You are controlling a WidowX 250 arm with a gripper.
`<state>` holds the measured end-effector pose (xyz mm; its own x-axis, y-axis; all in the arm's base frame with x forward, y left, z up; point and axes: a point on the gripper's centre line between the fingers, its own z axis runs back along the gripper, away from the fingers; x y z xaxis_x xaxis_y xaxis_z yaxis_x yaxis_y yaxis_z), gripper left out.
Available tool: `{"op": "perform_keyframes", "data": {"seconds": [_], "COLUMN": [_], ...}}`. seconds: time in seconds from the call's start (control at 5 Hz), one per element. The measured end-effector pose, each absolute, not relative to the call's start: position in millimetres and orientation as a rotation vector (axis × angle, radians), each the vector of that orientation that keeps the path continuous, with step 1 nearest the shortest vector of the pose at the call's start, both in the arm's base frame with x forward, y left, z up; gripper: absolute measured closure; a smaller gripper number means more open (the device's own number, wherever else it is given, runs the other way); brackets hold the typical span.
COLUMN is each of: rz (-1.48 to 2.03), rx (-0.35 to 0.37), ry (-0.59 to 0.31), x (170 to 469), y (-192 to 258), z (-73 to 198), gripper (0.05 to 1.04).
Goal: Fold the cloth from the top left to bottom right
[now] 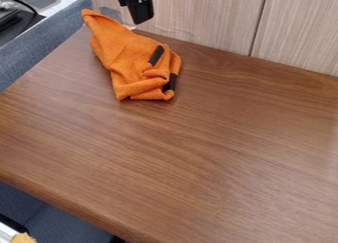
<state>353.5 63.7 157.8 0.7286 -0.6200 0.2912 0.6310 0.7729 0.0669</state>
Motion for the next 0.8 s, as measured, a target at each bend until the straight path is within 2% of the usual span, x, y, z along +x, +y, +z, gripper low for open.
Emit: {"op": "perform_keyframes", "data": {"seconds": [0.4, 0.8], "rz": [-0.625, -0.445], "rx": [-0.067, -0.039], "ry": [-0.243, -0.219], "x": [357.2, 372.3], "y": [78.6, 133.0], "z": [133.5, 122.0], "gripper": [0.082, 0.082]}}
